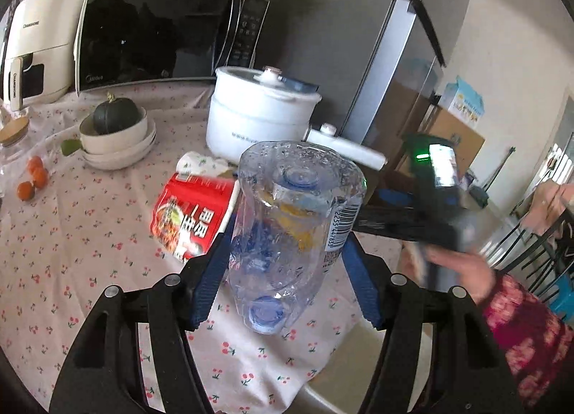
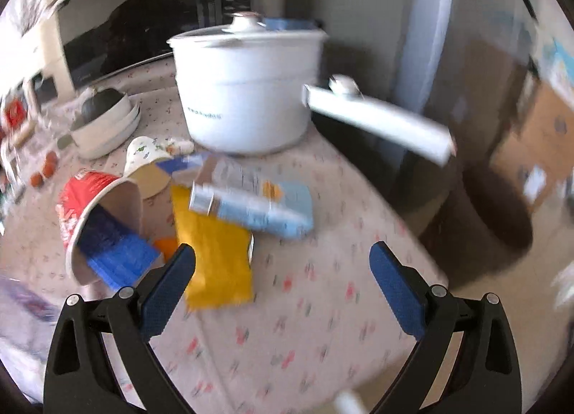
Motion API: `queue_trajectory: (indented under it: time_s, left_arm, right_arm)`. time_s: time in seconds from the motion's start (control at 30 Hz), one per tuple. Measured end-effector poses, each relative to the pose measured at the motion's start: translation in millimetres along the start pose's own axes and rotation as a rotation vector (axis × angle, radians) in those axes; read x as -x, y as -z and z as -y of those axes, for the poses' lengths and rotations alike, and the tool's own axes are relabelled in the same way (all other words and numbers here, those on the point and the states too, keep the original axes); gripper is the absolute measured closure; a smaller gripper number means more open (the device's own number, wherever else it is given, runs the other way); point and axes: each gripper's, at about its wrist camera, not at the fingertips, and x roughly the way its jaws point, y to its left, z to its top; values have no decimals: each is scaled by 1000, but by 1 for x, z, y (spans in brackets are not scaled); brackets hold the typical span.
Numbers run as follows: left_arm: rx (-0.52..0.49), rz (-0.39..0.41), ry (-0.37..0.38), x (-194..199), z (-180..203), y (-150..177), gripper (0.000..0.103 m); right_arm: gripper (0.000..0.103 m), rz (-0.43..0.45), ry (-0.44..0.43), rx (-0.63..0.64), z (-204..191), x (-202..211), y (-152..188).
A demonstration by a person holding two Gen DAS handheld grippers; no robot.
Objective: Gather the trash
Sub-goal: 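Grasp the milk carton with the right tool while the left tool holds the bottle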
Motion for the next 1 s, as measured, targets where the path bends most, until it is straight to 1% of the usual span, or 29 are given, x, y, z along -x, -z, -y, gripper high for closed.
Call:
queue_trajectory:
  time_s: [0.1,0.17,0.23,0.37,0.5,0.57,0.6,0.63,0.67,0.7,0.73,0.9,1.0]
  left_arm:
    - [-2,15,24,5,0,-3,42]
    - [-7,20,39,9,1,-4,42]
    - [-12,24,50,13,-1,-5,42]
    - [-32,30,37,19,-3,-4,42]
    - [-27,26,37,21,-10,-2,42]
    - [-17,25,27,21,-15,-2,42]
    - [-12,23,21,20,-17,-2,42]
    - [-2,22,15,20,-20,-2,42]
    - [5,23,13,20,-21,-2,42]
    - [14,25,13,20,-23,-2,42]
    - [23,28,13,20,-25,-3,42]
    - [39,56,6,27,-25,-3,42]
    - [50,75,5,33,-27,-4,42]
  right_arm:
    - [8,25,-50,173,-9,-22,-11]
    - [8,3,-88,289,-16,-40,-16]
    - [8,-20,-132,343,-19,-54,-20]
    - [8,-62,-219,369,-21,-79,-28]
    - [8,-107,-311,325,-19,-103,-35]
    - [10,-106,-331,284,-18,-110,-36]
    - [17,-95,-330,274,-18,-110,-35]
    - [28,-85,-329,259,-19,-109,-35]
    - [34,-85,-342,242,-19,-107,-36]
    - [51,-90,-358,230,-18,-105,-37]
    - [64,-102,-381,215,-18,-101,-38]
    - [66,-75,-331,228,-28,-78,-32]
    - [66,-49,-314,202,-30,-61,-27]
